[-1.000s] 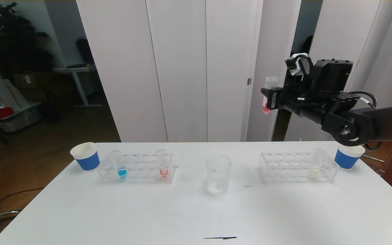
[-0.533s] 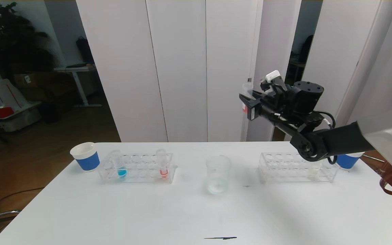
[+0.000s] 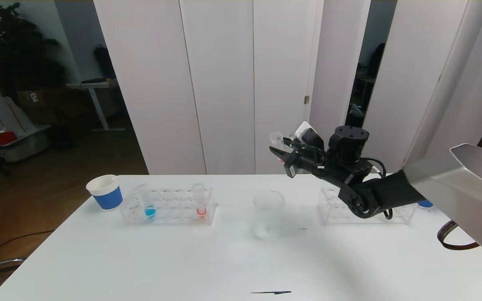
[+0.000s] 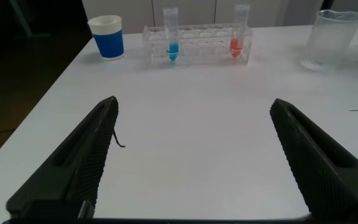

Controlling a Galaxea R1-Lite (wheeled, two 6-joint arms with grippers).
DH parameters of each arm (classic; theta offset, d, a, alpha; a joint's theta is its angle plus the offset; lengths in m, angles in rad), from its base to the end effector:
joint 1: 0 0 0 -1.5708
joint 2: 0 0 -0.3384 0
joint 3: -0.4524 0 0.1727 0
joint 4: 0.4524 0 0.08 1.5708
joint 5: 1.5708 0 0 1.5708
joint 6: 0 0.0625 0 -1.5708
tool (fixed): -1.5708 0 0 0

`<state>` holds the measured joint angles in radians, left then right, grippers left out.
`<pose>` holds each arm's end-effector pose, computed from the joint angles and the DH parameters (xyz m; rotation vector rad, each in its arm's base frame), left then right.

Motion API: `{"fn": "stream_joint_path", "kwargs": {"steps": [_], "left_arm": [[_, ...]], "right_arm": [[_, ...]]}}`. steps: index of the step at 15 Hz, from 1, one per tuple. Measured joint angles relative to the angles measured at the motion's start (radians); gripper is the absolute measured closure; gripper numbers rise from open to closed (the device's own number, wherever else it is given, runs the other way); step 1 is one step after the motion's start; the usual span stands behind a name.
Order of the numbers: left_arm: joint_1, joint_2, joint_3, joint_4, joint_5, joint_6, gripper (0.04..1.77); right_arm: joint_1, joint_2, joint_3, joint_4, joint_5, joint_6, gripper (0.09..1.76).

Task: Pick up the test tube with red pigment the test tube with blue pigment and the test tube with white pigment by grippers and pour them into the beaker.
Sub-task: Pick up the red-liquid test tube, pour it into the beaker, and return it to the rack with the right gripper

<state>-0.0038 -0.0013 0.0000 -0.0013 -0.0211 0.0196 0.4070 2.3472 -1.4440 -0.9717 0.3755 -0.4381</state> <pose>-0.0407 -0.0012 0.0756 0.0196 -0.0028 -0.0249 0.4780 0.2310 0.1756 -0.4141 -0.2404 0.7540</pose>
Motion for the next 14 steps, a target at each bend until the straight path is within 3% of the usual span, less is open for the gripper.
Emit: {"fn": "stream_joint_path", "kwargs": {"steps": [8,14], "left_arm": [[0.000,0.000,0.000,0.000,0.000,0.000,0.06],[0.000,0.000,0.000,0.000,0.000,0.000,0.06]], "right_arm": [[-0.013,-0.002,-0.011,0.000,0.113,-0.346,1.27],[-0.034,0.006,-0.016,0.000,0.255,-0.578,1.27]]}}
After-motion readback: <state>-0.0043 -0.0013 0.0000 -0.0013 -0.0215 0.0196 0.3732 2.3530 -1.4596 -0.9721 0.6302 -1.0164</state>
